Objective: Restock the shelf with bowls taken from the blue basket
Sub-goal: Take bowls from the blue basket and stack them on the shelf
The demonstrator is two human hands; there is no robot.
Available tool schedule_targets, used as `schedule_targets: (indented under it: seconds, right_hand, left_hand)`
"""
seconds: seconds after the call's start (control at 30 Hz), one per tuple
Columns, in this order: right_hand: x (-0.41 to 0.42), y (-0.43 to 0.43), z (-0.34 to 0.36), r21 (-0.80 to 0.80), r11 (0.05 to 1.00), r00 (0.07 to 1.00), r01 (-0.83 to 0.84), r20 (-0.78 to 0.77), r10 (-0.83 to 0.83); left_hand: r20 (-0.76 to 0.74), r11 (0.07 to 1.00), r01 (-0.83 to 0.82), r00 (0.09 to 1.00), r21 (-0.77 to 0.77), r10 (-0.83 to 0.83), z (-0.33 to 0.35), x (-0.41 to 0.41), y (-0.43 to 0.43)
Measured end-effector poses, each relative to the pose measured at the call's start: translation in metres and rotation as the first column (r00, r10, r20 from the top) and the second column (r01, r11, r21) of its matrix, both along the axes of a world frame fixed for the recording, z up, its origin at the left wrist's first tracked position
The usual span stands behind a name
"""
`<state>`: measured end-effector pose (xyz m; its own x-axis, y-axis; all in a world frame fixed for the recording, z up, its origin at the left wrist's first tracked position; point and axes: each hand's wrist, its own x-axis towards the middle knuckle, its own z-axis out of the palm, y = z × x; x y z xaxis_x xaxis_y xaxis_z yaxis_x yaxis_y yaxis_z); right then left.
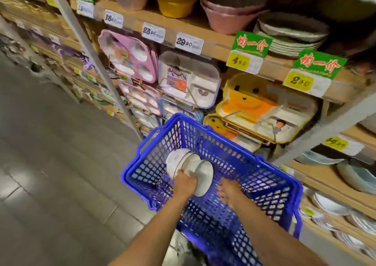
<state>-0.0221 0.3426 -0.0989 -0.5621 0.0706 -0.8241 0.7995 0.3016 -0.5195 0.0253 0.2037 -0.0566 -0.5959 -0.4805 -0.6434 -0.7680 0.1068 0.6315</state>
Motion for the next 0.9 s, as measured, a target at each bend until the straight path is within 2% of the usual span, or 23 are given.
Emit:
schedule_targets:
  seconds: [0.07,0.17,0.3,0.47,0.53,0.67,0.8,0.9]
  right_hand:
    - [-0.015,-0.003,-0.027,0.057,0.997,0.999,-0.043,0.005,0.042]
    - [-0.042,-0.016,-0.066,0.125,0.979,0.981,-0.159,-0.091,0.171]
    - [-0.065,-0.028,-0.1,0.136,0.96,0.947,-0.245,-0.178,0.267]
    - [-0.049,-0.03,-0.128,0.268,0.938,0.91,-0.218,-0.292,0.295]
    - [-0.041,-0.033,-0.135,0.268,0.944,0.908,-0.191,-0.316,0.274]
    - [-0.046,-0.042,-0.139,0.157,0.981,0.957,-0.113,-0.248,0.15]
    - [-0.052,-0.038,-0.127,0.199,0.955,0.922,-0.219,-0.278,0.269]
    - [-0.058,-0.029,-0.109,0.242,0.933,0.914,-0.265,-0.245,0.323]
  left_hand:
    - [0.052,0.996,-0.066,0.997,0.062,0.063,-0.029,-0.004,0.009]
    - [0.155,0.982,-0.151,0.979,0.115,0.133,-0.072,-0.006,0.018]
    - [0.256,0.92,-0.337,0.924,0.201,0.283,-0.116,-0.013,0.032]
    - [0.25,0.911,-0.406,0.891,0.067,0.379,-0.141,-0.029,0.038]
    - [0.245,0.919,-0.394,0.893,0.017,0.378,-0.145,-0.034,0.038]
    - [0.258,0.952,-0.286,0.917,-0.108,0.305,-0.15,-0.033,0.034]
    - [0.265,0.957,-0.267,0.92,-0.11,0.287,-0.141,-0.031,0.029]
    - [0.275,0.977,-0.181,0.939,-0.11,0.205,-0.124,-0.03,0.024]
